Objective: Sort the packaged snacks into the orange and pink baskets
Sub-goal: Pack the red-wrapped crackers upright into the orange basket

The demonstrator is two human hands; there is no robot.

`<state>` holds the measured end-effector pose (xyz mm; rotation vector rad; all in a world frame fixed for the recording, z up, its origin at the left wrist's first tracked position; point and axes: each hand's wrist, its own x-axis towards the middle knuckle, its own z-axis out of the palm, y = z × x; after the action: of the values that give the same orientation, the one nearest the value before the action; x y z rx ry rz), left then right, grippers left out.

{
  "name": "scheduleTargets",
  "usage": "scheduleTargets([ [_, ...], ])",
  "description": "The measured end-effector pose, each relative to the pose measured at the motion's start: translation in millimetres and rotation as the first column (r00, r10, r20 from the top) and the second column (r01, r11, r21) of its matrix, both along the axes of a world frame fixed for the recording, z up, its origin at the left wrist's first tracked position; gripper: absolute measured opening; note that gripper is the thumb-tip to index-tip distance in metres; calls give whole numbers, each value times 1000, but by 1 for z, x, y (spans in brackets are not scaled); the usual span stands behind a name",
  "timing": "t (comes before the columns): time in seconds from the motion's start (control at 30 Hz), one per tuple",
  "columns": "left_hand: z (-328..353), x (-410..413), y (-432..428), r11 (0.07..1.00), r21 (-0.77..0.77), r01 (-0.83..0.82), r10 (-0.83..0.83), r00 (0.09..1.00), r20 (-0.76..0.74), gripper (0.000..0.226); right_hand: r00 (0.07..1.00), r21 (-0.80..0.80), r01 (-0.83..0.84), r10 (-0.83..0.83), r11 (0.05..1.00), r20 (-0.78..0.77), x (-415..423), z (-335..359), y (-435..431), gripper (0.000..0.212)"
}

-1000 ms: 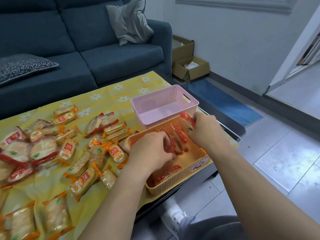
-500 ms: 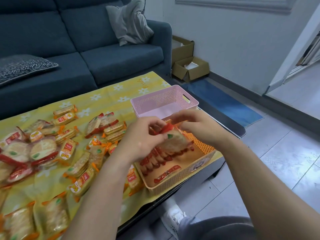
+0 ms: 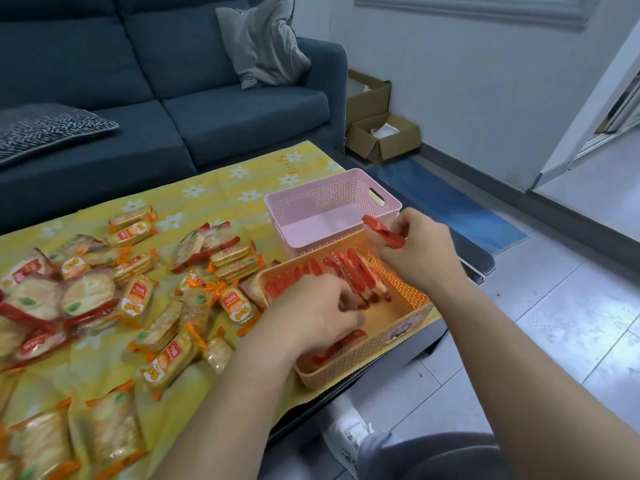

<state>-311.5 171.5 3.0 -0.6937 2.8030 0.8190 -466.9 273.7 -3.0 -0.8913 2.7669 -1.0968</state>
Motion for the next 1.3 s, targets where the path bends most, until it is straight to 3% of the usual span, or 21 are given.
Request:
scheduleTargets([
  [0.07, -9, -2, 8, 995, -59, 75, -65, 985, 160, 30, 984, 198, 64, -29, 978, -177, 4, -8, -6, 23],
  [0.13, -12, -3, 12, 993, -61, 97, -83, 976, 201, 30, 975, 321, 61, 12, 945, -222, 6, -18, -15, 14],
  [0.33, -16, 1, 5, 995, 18, 103, -104, 979, 175, 21, 984, 515, -172, 121, 840, 131, 6, -16, -20, 8],
  [0.4, -9, 2, 0, 997, 8, 72, -73, 995, 64, 19, 988, 485, -148, 106, 862, 114, 2, -8, -14, 29],
  [0.5, 8, 1, -15, 995, 95, -44, 64, 974, -218, 15, 996, 192, -91, 89, 977, 18, 2, 13, -4, 37],
  [0.53, 12, 1, -20, 980, 179, -88, 140, 943, -303, 11, 983, 83, -170, 163, 982, 89, 4, 20, -2, 31],
  [0.6, 14, 0, -25, 928, 348, -134, 280, 866, -414, 9, 868, -87, -368, 376, 926, 324, 13, 31, 0, 26],
  [0.67, 12, -3, -24, 885, 442, -150, 362, 818, -447, 12, 786, -86, -487, 479, 869, 390, 19, 32, 3, 28],
  [0.77, 4, -11, -21, 849, 487, -207, 463, 736, -494, 17, 827, 32, -499, 465, 866, 316, 11, 31, 7, 27],
  [0.83, -2, -17, -19, 818, 526, -232, 526, 672, -522, 18, 870, -5, -404, 386, 915, 306, -1, 31, 11, 23],
  [0.9, -7, -23, -16, 845, 472, -252, 503, 674, -541, 21, 932, -60, -243, 250, 968, 261, -10, 27, 15, 21],
  [1.03, -22, -34, -8, 938, 242, -248, 338, 806, -487, 28, 997, 18, 17, -19, 1000, 70, -12, 15, 15, 21],
  [1.13, -28, -37, -2, 981, 43, -192, 193, 899, -392, 33, 997, -7, 61, -61, 998, 56, -8, 7, 9, 19],
  [1.3, -33, -38, 8, 975, -219, -45, 13, 989, -145, 50, 999, -209, 41, -33, 977, 41, -7, 12, 4, 27],
])
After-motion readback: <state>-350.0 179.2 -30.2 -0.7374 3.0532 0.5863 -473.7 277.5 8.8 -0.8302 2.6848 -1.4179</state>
